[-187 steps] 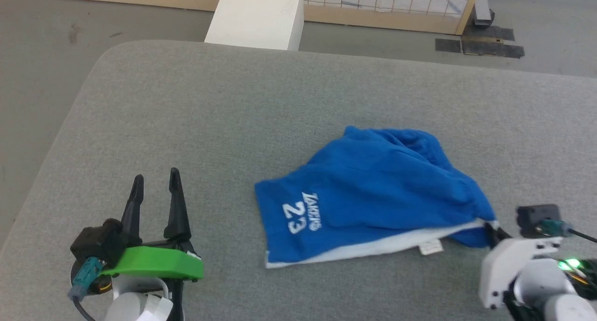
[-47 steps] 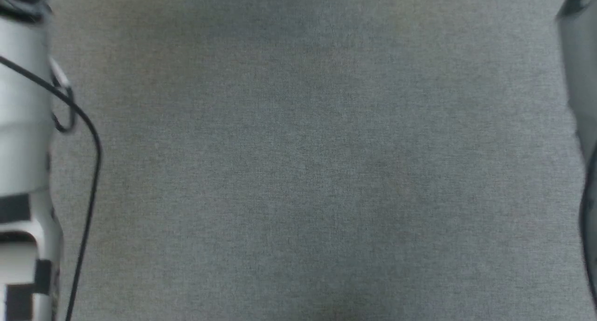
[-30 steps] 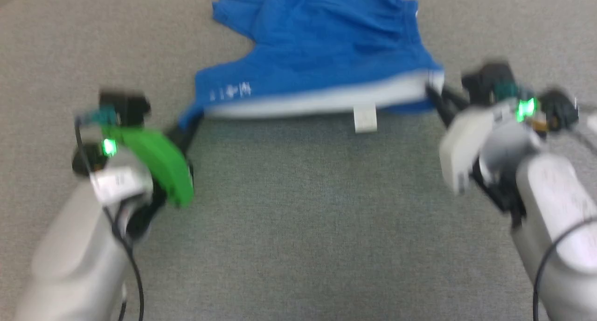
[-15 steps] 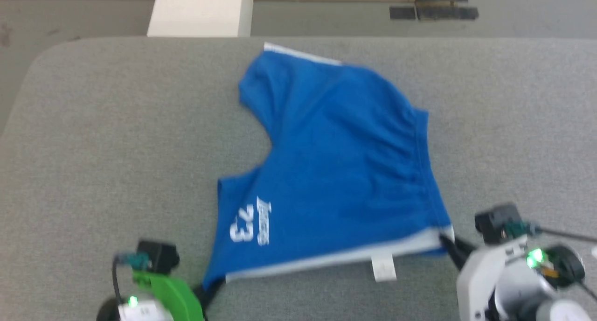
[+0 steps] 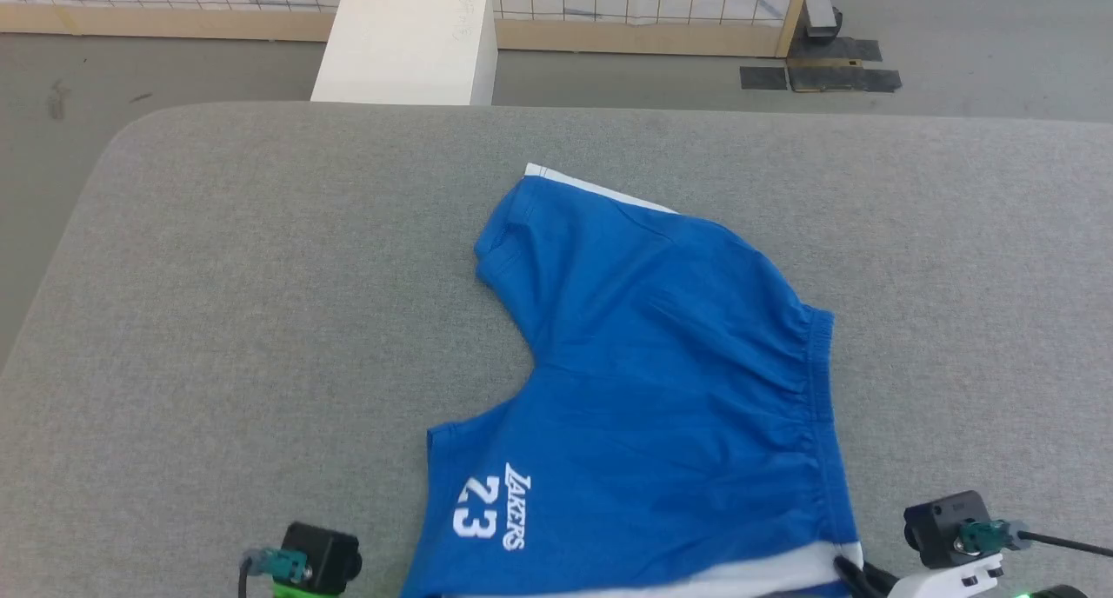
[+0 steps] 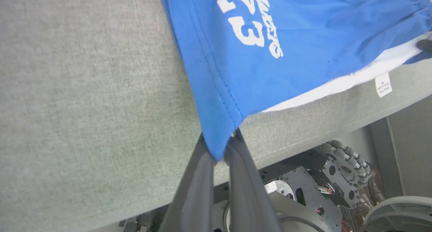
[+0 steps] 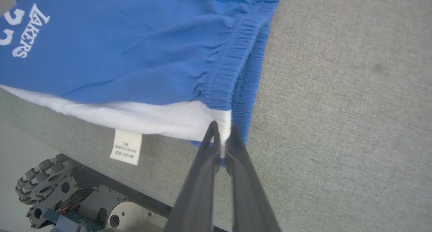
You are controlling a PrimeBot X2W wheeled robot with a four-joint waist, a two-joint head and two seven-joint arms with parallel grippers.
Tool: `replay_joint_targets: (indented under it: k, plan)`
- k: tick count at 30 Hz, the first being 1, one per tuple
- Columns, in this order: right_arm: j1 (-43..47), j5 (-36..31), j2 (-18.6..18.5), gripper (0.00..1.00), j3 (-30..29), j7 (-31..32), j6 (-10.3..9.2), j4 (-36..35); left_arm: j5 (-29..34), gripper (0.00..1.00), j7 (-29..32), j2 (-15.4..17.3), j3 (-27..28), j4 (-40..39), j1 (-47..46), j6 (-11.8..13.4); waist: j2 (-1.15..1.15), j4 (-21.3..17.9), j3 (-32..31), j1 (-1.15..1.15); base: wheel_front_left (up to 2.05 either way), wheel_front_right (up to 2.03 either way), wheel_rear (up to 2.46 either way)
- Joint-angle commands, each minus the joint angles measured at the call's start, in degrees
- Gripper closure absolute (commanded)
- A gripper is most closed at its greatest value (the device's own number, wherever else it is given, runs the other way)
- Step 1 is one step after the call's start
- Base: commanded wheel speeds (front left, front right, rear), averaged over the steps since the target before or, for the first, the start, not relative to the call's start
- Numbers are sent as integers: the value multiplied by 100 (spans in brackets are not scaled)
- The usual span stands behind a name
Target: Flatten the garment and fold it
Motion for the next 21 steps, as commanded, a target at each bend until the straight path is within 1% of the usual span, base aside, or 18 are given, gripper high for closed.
replay_joint_targets:
  k: [1,6,10,15,21]
  plan:
    - [17,-35,45,100,11,-166,-10,-50,191,100,-170,21,12,-24,-157,-91,0,-18,2,1,0,0,0]
    - [-200,-93,132,100,150,-577,-10,-52,686,100,-542,-66,-26,73,-910,-425,0,-129,43,1,0,0,0]
    - [-552,-102,82,100,357,-661,-10,-135,886,100,-517,-70,-17,239,-1662,-698,0,-273,160,1,0,0,0]
    - [-1225,-113,-18,100,598,-586,-10,-314,794,100,-250,-12,57,554,-2653,-967,0,-509,445,1,0,0,0]
    - [-2202,13,-123,100,844,-509,-10,-176,509,100,188,126,124,1081,-3866,-1116,0,-787,927,1,0,0,0]
